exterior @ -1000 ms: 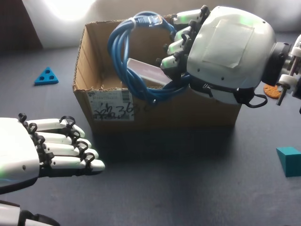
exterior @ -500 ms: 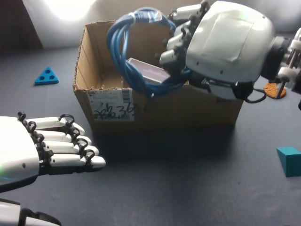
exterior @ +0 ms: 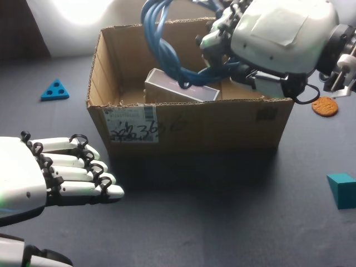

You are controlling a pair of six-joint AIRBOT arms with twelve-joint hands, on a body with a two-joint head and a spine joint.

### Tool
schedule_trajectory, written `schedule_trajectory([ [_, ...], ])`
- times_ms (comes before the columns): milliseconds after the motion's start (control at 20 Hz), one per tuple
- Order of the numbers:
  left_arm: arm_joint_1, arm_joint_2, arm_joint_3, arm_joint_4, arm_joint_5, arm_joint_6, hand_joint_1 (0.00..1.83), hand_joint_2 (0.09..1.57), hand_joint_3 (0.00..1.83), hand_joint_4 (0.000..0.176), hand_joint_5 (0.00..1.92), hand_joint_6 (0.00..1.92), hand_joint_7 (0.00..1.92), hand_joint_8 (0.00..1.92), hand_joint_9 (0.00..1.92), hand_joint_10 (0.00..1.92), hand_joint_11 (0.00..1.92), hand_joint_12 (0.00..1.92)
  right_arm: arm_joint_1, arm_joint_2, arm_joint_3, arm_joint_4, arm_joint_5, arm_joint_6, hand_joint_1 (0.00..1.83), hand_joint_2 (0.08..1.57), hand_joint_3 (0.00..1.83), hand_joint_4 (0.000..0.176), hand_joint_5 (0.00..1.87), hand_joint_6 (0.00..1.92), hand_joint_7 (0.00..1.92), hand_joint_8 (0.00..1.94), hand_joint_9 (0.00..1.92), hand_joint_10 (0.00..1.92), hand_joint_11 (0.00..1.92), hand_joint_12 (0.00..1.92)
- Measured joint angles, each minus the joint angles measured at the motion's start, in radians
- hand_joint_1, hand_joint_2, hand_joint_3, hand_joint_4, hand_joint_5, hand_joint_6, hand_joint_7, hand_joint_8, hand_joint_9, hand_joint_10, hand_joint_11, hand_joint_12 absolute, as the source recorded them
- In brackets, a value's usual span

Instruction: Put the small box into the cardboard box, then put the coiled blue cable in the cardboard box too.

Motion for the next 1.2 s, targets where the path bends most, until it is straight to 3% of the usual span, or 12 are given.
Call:
schedule_trajectory([
  [250,0.0,0.0,0.0,-0.001,0.0,0.0,0.17,1.22,0.0,0.0,0.27,0.0,0.31,0.0,0.27,0.0,0.0,0.53,0.012,-0.008,0.031,0.005,-0.034,0.091,1.21,1.12,0.0,0.029,1.0,0.98,0.95,1.05,0.86,0.85,0.51,1.42],
  [900,0.0,0.0,0.001,-0.006,0.0,0.0,0.15,1.23,0.0,0.0,0.27,0.0,0.3,0.0,0.26,0.0,0.0,0.54,0.012,-0.016,0.05,0.011,-0.055,0.092,1.21,1.13,0.0,0.031,0.98,1.0,0.95,1.08,0.86,0.87,0.5,1.42],
  [1000,-0.002,0.0,0.001,-0.006,0.0,0.0,0.17,1.22,0.0,0.0,0.26,0.0,0.29,0.0,0.24,0.0,0.0,0.48,0.011,-0.016,0.05,0.011,-0.054,0.09,1.2,1.13,0.0,0.033,0.96,1.03,0.94,1.08,0.86,0.88,0.51,1.44],
  [1100,-0.003,0.0,0.001,-0.007,0.0,0.0,0.18,1.22,0.0,0.0,0.29,0.0,0.32,0.01,0.28,0.01,0.0,0.57,0.011,-0.016,0.052,0.011,-0.054,0.09,1.18,1.17,0.01,0.03,0.86,1.2,0.86,1.15,0.75,0.79,0.38,1.43],
  [1150,-0.003,0.0,0.001,-0.006,0.0,0.0,0.17,1.22,0.0,0.0,0.29,0.0,0.33,0.0,0.28,0.01,0.0,0.59,0.011,-0.016,0.053,0.011,-0.054,0.09,1.09,1.12,0.0,0.0,0.7,0.73,0.72,0.68,0.65,0.69,0.28,1.39],
  [1200,-0.003,0.0,0.001,-0.006,0.0,0.0,0.19,1.22,0.0,0.0,0.29,0.0,0.33,0.0,0.29,0.01,0.0,0.59,0.011,-0.016,0.054,0.011,-0.054,0.089,1.06,1.09,0.0,0.0,0.69,0.47,0.73,0.39,0.62,0.58,0.23,1.36],
])
